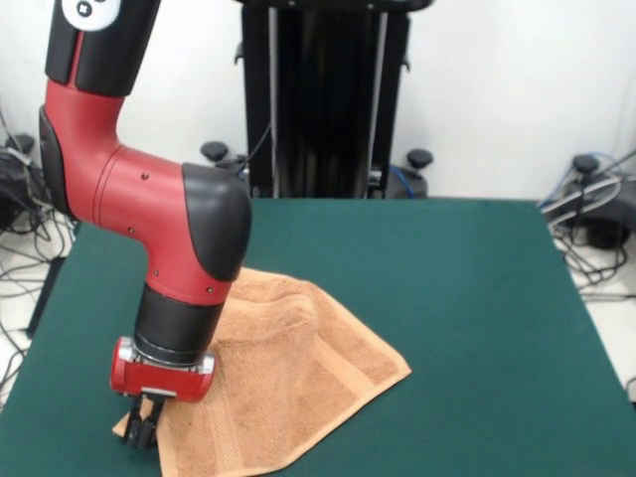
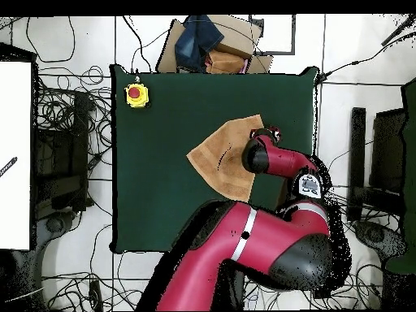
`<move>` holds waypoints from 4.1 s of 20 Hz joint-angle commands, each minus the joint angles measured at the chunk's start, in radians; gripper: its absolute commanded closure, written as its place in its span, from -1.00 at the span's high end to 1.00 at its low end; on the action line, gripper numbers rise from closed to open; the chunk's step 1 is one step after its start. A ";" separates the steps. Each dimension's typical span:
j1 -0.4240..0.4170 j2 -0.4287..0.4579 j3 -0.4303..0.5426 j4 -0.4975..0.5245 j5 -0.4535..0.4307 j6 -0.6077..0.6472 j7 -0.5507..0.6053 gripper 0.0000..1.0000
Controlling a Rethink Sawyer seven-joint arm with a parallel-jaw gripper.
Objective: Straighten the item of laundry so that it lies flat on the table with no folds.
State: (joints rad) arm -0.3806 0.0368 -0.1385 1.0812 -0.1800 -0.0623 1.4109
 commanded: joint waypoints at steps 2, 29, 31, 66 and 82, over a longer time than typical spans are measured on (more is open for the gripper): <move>0.039 0.036 0.031 0.010 0.040 -0.029 0.196 -1.00; 0.257 0.108 -0.115 0.081 0.434 -0.128 0.228 -1.00; 0.248 0.103 -0.108 0.084 0.425 -0.126 0.224 -1.00; 0.228 -0.131 -0.113 0.268 0.337 0.181 0.161 -1.00; 0.328 -0.106 -0.202 0.303 0.392 0.181 0.234 -1.00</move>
State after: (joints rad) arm -0.1088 -0.1065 -0.3377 1.3128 0.1987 0.1058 1.4107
